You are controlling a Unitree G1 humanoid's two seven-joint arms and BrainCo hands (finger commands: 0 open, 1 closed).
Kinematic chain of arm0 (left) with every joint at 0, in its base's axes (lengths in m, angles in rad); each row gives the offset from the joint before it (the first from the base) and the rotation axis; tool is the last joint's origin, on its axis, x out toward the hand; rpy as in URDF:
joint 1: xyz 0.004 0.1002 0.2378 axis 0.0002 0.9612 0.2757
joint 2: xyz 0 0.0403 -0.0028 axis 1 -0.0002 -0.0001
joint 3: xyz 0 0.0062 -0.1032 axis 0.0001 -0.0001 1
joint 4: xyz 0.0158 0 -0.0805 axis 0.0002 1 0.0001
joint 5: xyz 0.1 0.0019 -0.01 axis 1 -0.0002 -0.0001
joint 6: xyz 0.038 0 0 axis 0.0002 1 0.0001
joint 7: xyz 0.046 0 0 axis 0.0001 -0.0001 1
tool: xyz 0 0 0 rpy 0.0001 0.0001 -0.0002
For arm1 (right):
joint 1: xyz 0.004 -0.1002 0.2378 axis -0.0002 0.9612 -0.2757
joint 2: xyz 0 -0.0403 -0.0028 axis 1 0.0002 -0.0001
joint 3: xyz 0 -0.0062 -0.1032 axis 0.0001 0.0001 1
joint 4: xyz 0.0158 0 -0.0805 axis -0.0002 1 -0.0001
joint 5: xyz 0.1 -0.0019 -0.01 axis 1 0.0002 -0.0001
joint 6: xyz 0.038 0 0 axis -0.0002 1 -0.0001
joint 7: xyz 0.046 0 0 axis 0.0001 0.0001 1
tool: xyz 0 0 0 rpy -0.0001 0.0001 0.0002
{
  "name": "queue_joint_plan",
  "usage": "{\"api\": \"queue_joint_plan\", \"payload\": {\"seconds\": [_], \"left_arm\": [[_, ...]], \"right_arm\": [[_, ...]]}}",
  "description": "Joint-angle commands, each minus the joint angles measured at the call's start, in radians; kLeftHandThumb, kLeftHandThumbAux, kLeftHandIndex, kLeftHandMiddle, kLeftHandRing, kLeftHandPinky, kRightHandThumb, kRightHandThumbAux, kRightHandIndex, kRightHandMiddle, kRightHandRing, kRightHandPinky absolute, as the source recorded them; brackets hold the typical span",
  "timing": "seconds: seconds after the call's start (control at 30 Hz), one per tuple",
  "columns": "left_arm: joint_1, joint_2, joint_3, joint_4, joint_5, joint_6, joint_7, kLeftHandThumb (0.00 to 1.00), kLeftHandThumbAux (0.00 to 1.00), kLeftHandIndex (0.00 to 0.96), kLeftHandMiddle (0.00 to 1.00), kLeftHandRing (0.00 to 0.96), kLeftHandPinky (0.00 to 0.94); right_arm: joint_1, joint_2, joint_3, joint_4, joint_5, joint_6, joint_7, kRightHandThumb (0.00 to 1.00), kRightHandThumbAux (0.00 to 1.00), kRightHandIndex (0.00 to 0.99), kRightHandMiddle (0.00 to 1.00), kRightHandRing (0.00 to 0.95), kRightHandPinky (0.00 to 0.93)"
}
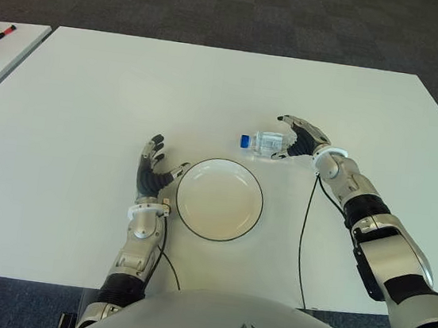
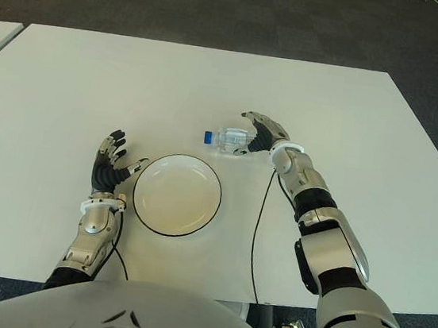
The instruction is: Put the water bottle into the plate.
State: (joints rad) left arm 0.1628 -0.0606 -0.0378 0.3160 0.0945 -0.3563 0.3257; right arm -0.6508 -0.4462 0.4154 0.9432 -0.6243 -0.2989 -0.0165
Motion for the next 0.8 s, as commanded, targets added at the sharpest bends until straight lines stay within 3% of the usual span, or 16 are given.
{"api": "queue_joint_plan", "payload": {"seconds": [0.03,0.8], "left_arm": [[0.008,-0.019,0.006,0.021,-0.004,0.026,-0.013,0.000,0.941,0.153,0.147,0.136,0.161],[-0.002,-0.037,0.011,0.031,-0.010,0.026,-0.007,0.000,0.968,0.160,0.156,0.142,0.165]], "right_arm": [[0.011,0.004,0.003,0.008,0.006,-0.012,0.005,0.040,0.689,0.000,0.000,0.000,0.025],[0.000,-0.006,0.013,0.013,0.004,-0.094,0.054,0.050,0.628,0.000,0.000,0.000,0.017]]}}
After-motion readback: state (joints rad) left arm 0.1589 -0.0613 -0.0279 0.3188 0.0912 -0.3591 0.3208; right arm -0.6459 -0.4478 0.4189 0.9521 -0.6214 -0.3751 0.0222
